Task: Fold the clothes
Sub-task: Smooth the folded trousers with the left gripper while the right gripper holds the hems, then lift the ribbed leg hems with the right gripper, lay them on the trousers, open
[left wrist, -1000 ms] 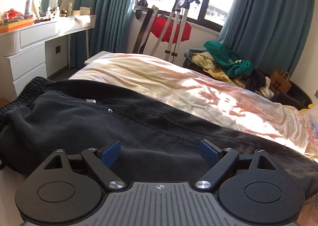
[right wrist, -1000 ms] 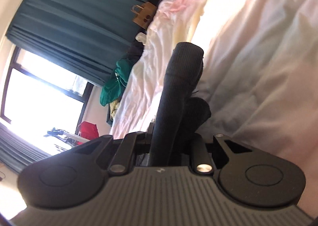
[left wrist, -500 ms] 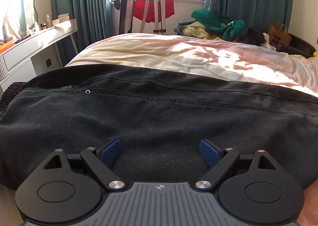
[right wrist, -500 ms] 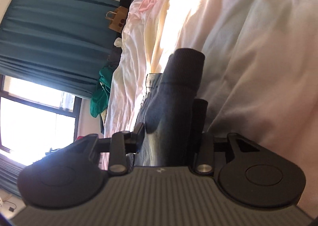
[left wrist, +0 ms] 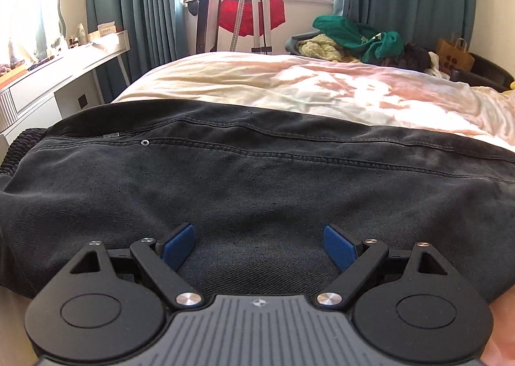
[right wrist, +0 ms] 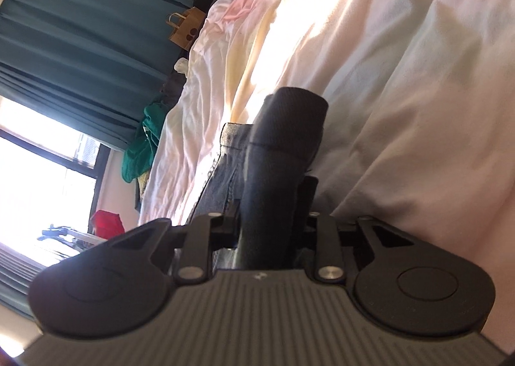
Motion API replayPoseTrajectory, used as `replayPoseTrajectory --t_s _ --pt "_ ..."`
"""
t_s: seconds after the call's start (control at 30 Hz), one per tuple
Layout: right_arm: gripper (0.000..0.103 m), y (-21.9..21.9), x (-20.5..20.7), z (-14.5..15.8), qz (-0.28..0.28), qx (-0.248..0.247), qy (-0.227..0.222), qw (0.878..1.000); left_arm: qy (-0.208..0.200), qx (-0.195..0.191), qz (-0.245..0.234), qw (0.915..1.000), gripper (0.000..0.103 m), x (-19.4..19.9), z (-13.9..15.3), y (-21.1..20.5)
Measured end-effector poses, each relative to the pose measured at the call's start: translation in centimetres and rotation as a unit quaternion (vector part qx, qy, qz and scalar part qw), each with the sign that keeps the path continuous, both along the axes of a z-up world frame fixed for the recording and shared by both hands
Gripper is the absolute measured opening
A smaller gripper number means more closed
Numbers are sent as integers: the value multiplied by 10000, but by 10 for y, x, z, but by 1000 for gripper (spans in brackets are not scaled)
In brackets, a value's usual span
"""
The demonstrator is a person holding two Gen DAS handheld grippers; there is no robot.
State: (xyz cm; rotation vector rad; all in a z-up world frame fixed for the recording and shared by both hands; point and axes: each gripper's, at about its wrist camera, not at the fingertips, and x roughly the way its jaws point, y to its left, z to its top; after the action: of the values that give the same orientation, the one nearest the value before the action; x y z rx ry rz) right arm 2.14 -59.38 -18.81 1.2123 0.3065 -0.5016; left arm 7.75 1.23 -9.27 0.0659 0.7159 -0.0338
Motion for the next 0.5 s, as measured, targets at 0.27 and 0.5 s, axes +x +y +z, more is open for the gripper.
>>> replayPoseTrajectory --t_s 0.27,0.5 --pt "17 34 12 59 173 -1774 64 9840 138 308 -132 9993 89 1 -8 -6" --pt "17 93 32 119 578 -3319 -72 9415 223 365 -237 9988 90 5 -9 -5"
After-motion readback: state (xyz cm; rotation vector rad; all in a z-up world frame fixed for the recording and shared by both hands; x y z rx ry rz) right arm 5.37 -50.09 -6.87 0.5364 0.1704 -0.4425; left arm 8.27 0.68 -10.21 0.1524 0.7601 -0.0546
